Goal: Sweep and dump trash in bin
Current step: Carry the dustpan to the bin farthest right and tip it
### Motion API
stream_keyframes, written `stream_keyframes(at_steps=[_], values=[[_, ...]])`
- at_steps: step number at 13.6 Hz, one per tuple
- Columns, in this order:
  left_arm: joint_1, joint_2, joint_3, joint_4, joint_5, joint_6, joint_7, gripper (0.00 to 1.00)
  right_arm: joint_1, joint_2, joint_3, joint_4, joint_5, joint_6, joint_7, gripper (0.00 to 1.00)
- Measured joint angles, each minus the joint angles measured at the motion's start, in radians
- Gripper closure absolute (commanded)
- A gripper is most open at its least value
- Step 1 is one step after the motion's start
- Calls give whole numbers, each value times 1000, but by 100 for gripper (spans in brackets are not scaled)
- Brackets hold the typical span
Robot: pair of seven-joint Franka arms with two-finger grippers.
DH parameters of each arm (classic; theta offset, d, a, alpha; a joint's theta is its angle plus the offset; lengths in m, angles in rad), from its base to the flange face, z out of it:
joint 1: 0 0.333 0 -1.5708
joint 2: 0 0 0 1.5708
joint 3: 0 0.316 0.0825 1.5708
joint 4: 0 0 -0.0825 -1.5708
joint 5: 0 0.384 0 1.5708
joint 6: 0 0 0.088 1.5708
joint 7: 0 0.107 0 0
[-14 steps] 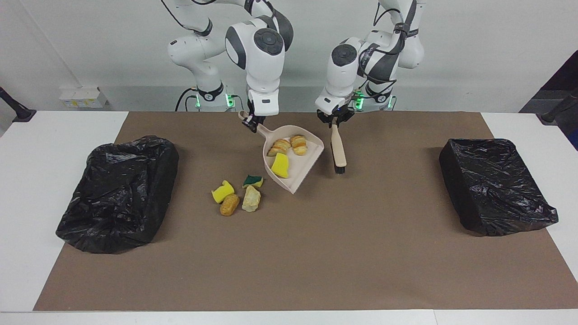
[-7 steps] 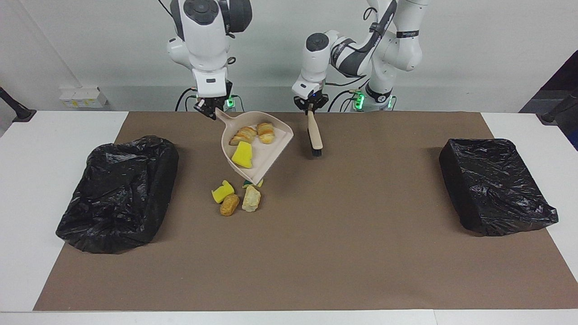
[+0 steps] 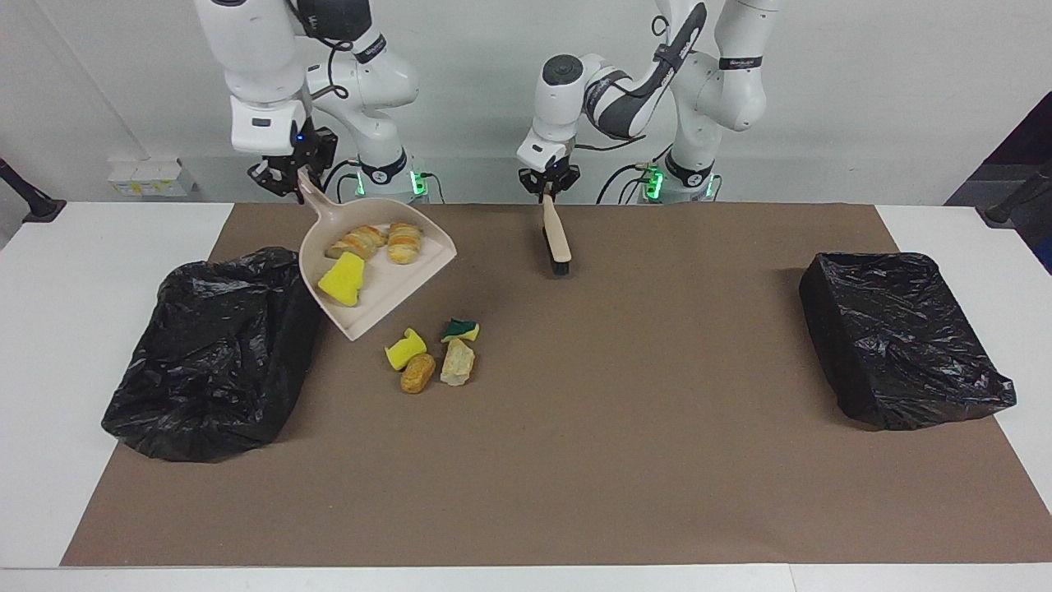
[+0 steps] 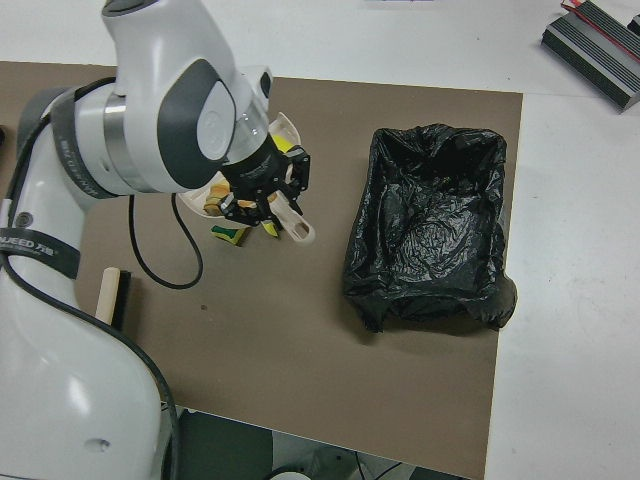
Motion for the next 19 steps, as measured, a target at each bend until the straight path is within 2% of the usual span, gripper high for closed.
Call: stream_keyframes(at_steps=[3,6,8,10,11,12,13,15,16,19], values=[[-6,42,-1,1,0,20,0,100,-208,5,-14,-2,-86,123,-262,100],[-15,59,0,22,0,9,0,100,-319,49,-16,-7,-175,287,-410,100],[-15,59,4,32,0,-20,1,99,-360,96,-16,-8,-244,345,-461,100],[-12,59,12,48,0,-53,8,85,-357,127,-7,-8,-354,352,-473,100],[-10,59,16,54,0,-63,22,70,-341,133,3,-9,-411,352,-481,100],[-7,59,19,57,0,-66,35,64,-318,136,10,-13,-461,352,-492,100],[-4,59,21,59,0,-67,44,51,-299,140,14,-20,-502,352,-506,100],[2,59,21,61,-7,-69,65,21,-269,151,16,-29,-567,358,-538,100],[2,59,21,61,-10,-74,75,0,-261,156,17,-31,-593,365,-554,100],[27,59,26,84,-12,-91,114,0,-241,162,18,-34,-665,407,-618,100]])
